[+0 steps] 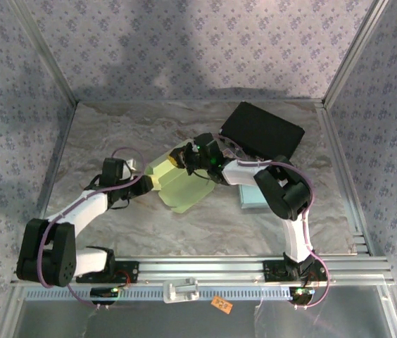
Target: Fold the paper box
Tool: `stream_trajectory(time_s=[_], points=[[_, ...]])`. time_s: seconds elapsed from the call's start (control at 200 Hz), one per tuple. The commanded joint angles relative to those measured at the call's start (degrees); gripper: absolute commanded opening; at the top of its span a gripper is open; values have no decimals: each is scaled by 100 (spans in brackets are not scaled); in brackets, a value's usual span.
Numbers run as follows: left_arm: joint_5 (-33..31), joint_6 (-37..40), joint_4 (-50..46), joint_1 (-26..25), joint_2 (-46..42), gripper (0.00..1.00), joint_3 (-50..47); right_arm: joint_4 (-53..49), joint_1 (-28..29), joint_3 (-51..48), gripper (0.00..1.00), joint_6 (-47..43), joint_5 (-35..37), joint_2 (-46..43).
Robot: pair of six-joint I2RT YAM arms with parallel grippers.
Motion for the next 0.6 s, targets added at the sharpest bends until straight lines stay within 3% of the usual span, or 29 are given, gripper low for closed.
stream_trajectory(time_s=[0.0,0.335,0.595], points=[[-62,164,-15,-104,99,45,226,312,-13,-166,0,-126,-206,2],[-667,20,96,-635,329,44,377,1395,44,-538,0,-18,-139,158],[-1431,-94,201,-978,340,45,329,1559,122,-657,0,29,-33,216]])
